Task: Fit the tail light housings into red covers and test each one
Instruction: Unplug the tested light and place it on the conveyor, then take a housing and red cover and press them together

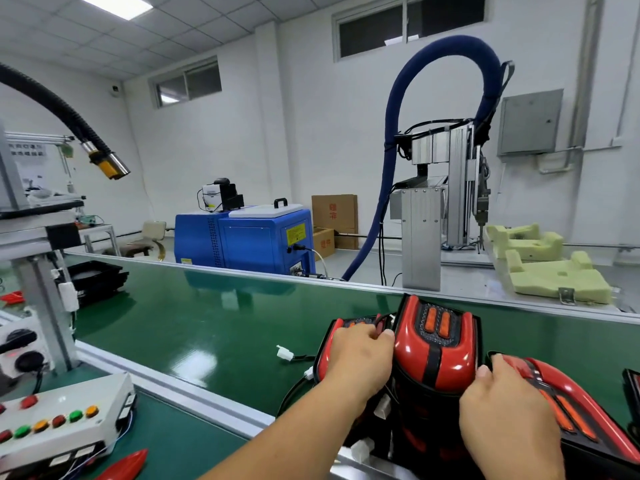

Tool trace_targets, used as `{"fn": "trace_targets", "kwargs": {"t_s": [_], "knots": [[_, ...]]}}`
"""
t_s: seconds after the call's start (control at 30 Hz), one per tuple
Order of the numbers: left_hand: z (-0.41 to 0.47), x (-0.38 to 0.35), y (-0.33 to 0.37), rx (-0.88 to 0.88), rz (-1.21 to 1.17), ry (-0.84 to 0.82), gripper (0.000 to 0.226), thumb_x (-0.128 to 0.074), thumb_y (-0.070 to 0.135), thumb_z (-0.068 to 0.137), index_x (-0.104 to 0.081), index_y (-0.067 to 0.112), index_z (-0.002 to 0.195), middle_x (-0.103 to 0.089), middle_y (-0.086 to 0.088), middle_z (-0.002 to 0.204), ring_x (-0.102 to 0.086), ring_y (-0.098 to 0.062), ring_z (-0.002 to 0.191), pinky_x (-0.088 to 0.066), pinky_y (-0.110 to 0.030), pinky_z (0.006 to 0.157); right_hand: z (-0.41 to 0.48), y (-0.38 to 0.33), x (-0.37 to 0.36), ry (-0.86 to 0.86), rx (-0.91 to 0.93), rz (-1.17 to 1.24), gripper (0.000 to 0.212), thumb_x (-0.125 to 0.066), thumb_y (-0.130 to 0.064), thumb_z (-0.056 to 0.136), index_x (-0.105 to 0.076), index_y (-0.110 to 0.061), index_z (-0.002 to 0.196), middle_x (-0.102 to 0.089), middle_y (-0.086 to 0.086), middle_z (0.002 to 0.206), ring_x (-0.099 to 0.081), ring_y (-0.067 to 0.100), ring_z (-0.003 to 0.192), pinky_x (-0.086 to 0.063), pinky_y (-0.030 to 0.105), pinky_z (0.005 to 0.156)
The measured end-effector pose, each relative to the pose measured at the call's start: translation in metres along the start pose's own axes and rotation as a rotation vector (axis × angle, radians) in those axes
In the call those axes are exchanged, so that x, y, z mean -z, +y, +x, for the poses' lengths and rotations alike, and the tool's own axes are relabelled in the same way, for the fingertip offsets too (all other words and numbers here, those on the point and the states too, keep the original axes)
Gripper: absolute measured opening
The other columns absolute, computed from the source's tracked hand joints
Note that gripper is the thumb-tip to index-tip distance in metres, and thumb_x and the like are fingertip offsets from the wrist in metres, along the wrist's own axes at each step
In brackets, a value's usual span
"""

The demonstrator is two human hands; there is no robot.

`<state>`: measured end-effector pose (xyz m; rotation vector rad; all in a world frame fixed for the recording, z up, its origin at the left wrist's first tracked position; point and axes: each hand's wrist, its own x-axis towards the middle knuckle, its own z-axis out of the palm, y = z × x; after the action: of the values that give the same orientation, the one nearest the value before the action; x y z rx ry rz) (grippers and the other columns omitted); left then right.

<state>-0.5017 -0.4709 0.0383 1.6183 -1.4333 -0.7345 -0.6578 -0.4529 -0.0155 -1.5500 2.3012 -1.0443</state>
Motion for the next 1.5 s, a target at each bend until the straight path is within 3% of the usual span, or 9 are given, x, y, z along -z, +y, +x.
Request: {"fn": "trace_targets", "kwargs": {"t_s": [0.17, 0.3, 0.4, 0.53, 0.73, 0.97, 1.2, 1.37, 1.5], "knots": [[-0.016, 0.027, 0.008, -0.065, -0.034, 0.044, 0.013, -0.056, 0.033, 0.091, -0.060, 0.038, 0.079, -0.055, -0.001, 0.119, -0.056, -0.014, 0.093, -0.045, -0.025, 0.085, -0.030, -0.044, 0.032, 0.041, 0.033, 0.175, 0.043, -0.044, -0.028, 0.099, -0.054, -0.009, 0.136, -0.058, 0.022, 0.132, -0.052, 0.041, 0.120, -0.039, 0.045, 0.103], [-0.033, 0.070, -0.007, -0.089, -0.124, 0.120, 0.041, -0.060, 0.033, 0.091, -0.058, 0.028, 0.131, -0.049, 0.005, 0.133, -0.056, -0.010, 0.111, -0.045, -0.031, 0.102, -0.054, -0.074, 0.026, 0.026, 0.164, 0.321, 0.029, -0.059, -0.029, 0.092, -0.071, -0.010, 0.110, -0.071, 0.022, 0.096, -0.062, 0.041, 0.100, -0.044, 0.047, 0.095], [-0.056, 0.109, -0.027, -0.064, -0.173, 0.212, 0.035, -0.060, 0.032, 0.092, -0.059, 0.030, 0.127, -0.051, 0.004, 0.129, -0.057, -0.010, 0.100, -0.051, -0.024, 0.086, -0.070, -0.097, 0.007, -0.044, 0.282, 0.373, 0.026, -0.062, -0.032, 0.089, -0.074, -0.009, 0.093, -0.068, 0.018, 0.077, -0.063, 0.038, 0.086, -0.048, 0.048, 0.088], [-0.088, 0.153, -0.061, -0.007, -0.162, 0.340, 0.027, -0.060, 0.028, 0.093, -0.061, 0.029, 0.121, -0.053, -0.004, 0.126, -0.053, -0.007, 0.078, -0.044, -0.012, 0.061, -0.104, -0.142, -0.018, -0.172, 0.497, 0.367, 0.014, -0.061, -0.034, 0.088, -0.068, -0.023, 0.083, -0.072, 0.016, 0.099, -0.064, 0.037, 0.098, -0.045, 0.039, 0.088], [-0.141, 0.219, -0.105, 0.051, -0.160, 0.557, 0.024, -0.060, 0.023, 0.090, -0.066, 0.026, 0.114, -0.058, -0.007, 0.099, -0.049, -0.009, 0.061, -0.046, -0.021, 0.064, -0.188, -0.216, -0.058, -0.435, 0.800, 0.292, 0.020, -0.051, -0.042, 0.093, -0.066, -0.031, 0.086, -0.071, 0.004, 0.100, -0.057, 0.030, 0.090, -0.033, 0.031, 0.069], [-0.227, 0.298, -0.152, 0.113, -0.065, 0.874, 0.028, -0.050, 0.006, 0.093, -0.073, 0.017, 0.105, -0.070, 0.006, 0.097, -0.061, 0.009, 0.079, -0.048, -0.011, 0.080, -0.314, -0.286, -0.088, -0.549, 1.177, 0.351, 0.025, -0.047, -0.036, 0.097, -0.067, -0.023, 0.092, -0.070, 0.003, 0.095, -0.061, 0.026, 0.090, -0.036, 0.033, 0.070], [-0.316, 0.354, -0.215, 0.276, 0.051, 1.143, 0.030, -0.047, 0.003, 0.094, -0.070, 0.017, 0.105, -0.067, 0.006, 0.107, -0.059, -0.010, 0.107, -0.041, -0.018, 0.095, -0.444, -0.312, -0.105, -0.708, 1.445, 0.375, 0.028, -0.038, -0.035, 0.101, -0.059, -0.018, 0.094, -0.068, 0.006, 0.101, -0.062, 0.028, 0.098, -0.041, 0.034, 0.074], [-0.372, 0.372, -0.254, 0.413, 0.281, 1.142, 0.028, -0.047, 0.007, 0.094, -0.068, 0.022, 0.104, -0.067, 0.011, 0.104, -0.056, -0.005, 0.100, -0.035, -0.010, 0.082, -0.506, -0.299, -0.121, -0.845, 1.512, 0.379, 0.024, -0.038, -0.037, 0.099, -0.056, -0.022, 0.094, -0.067, 0.001, 0.101, -0.061, 0.024, 0.097, -0.042, 0.034, 0.074], [-0.390, 0.379, -0.273, 0.464, 0.412, 1.022, 0.030, -0.049, 0.008, 0.087, -0.072, 0.020, 0.102, -0.072, 0.006, 0.107, -0.062, -0.010, 0.105, -0.040, -0.015, 0.090, -0.526, -0.286, -0.135, -0.741, 1.663, 0.396, 0.012, -0.068, -0.029, 0.082, -0.069, -0.017, 0.082, -0.066, 0.005, 0.082, -0.064, 0.031, 0.081, -0.049, 0.042, 0.069]]}}
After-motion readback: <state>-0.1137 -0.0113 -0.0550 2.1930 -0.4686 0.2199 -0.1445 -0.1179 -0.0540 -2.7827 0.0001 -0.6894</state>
